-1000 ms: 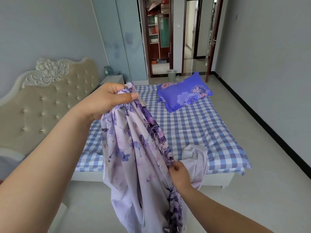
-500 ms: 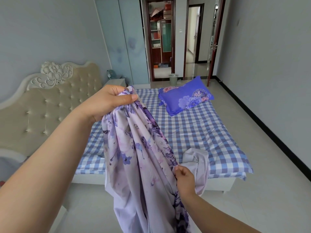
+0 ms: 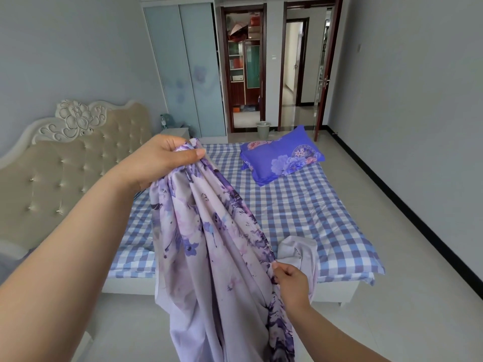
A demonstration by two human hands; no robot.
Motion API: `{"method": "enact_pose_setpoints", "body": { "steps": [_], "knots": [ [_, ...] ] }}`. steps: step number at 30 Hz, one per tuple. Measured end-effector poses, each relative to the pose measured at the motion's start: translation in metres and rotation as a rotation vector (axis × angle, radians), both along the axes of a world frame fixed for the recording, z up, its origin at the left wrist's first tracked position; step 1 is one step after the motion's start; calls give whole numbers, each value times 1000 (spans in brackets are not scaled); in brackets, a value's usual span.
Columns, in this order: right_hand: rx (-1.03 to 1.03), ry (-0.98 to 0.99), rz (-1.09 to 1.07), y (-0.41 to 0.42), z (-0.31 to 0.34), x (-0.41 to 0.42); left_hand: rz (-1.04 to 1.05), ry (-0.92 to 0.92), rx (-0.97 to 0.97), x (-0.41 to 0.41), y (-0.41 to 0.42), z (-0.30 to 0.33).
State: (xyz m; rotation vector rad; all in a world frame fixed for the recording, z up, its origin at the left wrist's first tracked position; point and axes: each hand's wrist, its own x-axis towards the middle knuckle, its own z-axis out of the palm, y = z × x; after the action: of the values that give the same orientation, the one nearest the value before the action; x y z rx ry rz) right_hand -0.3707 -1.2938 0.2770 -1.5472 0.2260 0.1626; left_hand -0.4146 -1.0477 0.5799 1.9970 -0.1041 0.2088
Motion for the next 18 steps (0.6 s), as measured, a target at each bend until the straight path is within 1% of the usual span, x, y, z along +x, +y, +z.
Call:
{"method": "enact_pose_setpoints", "body": {
  "steps": [4,7,9,11,13,15,16,18],
  "knots": [
    [-118,-114,-42,-25,30,22,188,-37,75,1,34,-17],
    [-274,-236,-85,-52,70,53,326,-35,263,6,59,-50],
    [-376,-327,-123,-65,106,75,404,16,388,10,70,-79],
    [-462,-477,-148,-72,148,91,479,68,460,14,74,-106],
    [-545,-665,-161,-73,190,96,541,94,487,17,70,-123],
    [-647,-843,-141,-68,221,94,660,25,465,20,67,-122],
    [-715,-894,-96,-65,227,96,734,-27,431,21,68,-117],
    [-891,-847,53,-59,225,99,877,-137,359,21,71,-95]
  ]
}}
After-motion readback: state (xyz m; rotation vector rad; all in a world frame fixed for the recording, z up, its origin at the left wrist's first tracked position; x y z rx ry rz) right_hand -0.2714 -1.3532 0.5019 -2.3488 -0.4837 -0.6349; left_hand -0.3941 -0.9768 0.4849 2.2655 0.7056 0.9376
